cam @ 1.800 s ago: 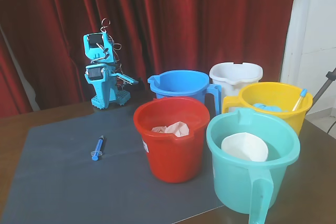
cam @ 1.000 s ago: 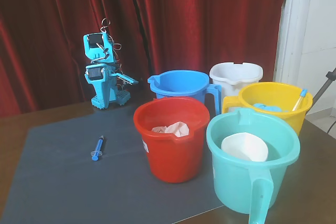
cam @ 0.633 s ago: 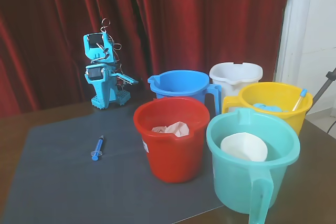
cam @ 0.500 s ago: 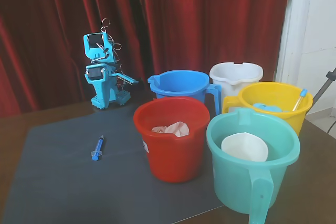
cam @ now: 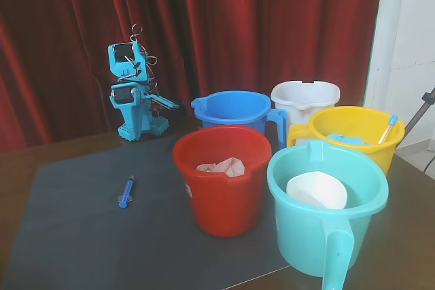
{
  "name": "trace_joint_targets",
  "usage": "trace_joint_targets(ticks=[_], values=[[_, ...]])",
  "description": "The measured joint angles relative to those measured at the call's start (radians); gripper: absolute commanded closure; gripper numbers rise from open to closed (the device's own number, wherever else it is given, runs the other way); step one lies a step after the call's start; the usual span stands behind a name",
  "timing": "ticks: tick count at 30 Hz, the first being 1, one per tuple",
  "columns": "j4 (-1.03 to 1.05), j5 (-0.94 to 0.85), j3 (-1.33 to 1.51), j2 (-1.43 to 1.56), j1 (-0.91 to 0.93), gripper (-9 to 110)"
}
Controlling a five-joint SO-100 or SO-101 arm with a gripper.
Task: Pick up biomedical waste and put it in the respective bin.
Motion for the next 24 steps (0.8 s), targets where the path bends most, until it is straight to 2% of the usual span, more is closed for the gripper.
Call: trace_joint_targets(ticks=[10, 19, 24], values=[[-0.043, -0.012, 0.000, 0.000, 0.003, 102], [-0.572, -0.009, 0.000, -0.002, 0.003, 102], [-0.683, 0.000, -0.034, -0.014, 0.005, 102]])
